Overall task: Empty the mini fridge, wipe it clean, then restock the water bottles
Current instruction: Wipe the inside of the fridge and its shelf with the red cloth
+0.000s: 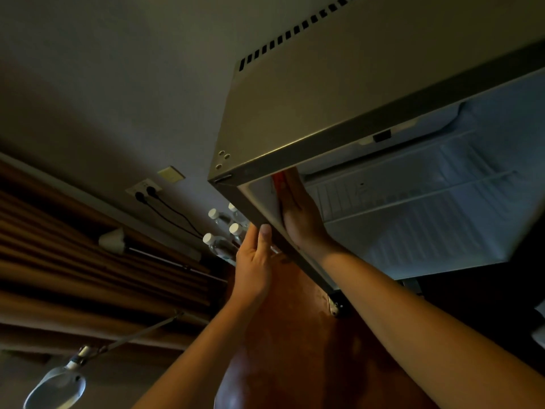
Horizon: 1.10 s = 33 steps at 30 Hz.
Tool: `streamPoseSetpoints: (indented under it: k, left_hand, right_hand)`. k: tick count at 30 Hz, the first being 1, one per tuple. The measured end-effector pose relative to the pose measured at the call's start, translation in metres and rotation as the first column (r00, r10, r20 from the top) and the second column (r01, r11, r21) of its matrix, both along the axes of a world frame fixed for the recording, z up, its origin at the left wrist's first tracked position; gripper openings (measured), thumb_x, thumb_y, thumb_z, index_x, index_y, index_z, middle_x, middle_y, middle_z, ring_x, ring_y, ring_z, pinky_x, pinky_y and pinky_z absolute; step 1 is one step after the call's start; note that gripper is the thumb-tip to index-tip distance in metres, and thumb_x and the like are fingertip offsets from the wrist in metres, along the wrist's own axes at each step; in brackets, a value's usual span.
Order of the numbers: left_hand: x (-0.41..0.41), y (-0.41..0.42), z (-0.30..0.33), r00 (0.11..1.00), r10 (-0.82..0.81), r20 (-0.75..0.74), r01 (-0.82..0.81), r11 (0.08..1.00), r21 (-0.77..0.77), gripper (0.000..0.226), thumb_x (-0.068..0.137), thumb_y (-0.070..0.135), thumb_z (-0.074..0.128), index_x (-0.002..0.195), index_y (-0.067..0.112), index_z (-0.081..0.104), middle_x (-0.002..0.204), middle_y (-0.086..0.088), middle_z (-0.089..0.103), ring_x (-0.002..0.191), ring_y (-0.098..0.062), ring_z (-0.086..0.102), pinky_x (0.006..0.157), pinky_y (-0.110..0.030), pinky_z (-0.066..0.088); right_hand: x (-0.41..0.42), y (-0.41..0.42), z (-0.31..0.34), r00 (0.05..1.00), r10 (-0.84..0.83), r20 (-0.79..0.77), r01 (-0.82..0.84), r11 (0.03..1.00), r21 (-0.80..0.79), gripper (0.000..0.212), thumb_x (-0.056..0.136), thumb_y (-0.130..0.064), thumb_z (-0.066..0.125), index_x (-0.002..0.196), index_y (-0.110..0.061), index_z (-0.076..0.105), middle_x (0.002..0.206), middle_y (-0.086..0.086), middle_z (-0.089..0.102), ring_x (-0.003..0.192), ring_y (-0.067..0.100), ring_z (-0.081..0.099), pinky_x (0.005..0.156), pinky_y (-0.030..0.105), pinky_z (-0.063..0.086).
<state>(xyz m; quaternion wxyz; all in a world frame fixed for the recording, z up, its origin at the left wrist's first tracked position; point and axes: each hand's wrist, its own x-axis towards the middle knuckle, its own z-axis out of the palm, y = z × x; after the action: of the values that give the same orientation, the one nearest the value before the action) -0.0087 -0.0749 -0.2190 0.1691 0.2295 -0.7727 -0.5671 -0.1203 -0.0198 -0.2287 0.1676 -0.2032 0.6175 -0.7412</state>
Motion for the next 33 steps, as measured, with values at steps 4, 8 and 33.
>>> streamPoseSetpoints:
  k: [4, 8, 33]
  left_hand:
    - [0.000, 0.002, -0.001, 0.999, 0.037, 0.010, -0.036, 0.998, -0.050, 0.037, 0.095, 0.058, 0.040, 0.109, 0.031, 0.062, 0.111, 0.001, 0.071, 0.107, -0.018, 0.068, 0.093, -0.056, 0.054]
    - [0.000, 0.006, 0.001, 0.999, 0.047, -0.007, -0.048, 0.996, -0.075, 0.052, 0.093, 0.063, 0.041, 0.122, 0.024, 0.060, 0.118, 0.002, 0.070, 0.113, -0.015, 0.065, 0.097, -0.056, 0.051]
    - [0.005, 0.010, 0.016, 1.000, -0.019, 0.007, 0.018, 0.997, 0.071, 0.039, 0.093, 0.043, 0.041, 0.112, 0.013, 0.058, 0.107, -0.006, 0.070, 0.101, -0.016, 0.070, 0.076, -0.026, 0.058]
  right_hand:
    - [0.015, 0.008, -0.003, 0.999, -0.007, -0.046, 0.009, 0.999, 0.049, 0.069, 0.095, -0.065, 0.021, 0.154, -0.030, 0.021, 0.149, 0.010, 0.041, 0.129, 0.023, 0.049, 0.102, 0.034, 0.045]
    - [0.029, 0.019, -0.003, 1.000, 0.024, 0.015, -0.025, 0.998, 0.061, 0.054, 0.103, -0.047, 0.026, 0.154, -0.043, 0.007, 0.158, -0.006, 0.027, 0.133, 0.009, 0.040, 0.089, 0.002, 0.032]
    - [0.001, 0.011, 0.021, 0.986, 0.013, 0.165, -0.035, 0.991, 0.129, 0.056, 0.098, -0.064, 0.019, 0.129, -0.028, 0.049, 0.089, -0.002, 0.059, 0.078, 0.006, 0.057, 0.071, 0.026, 0.040]
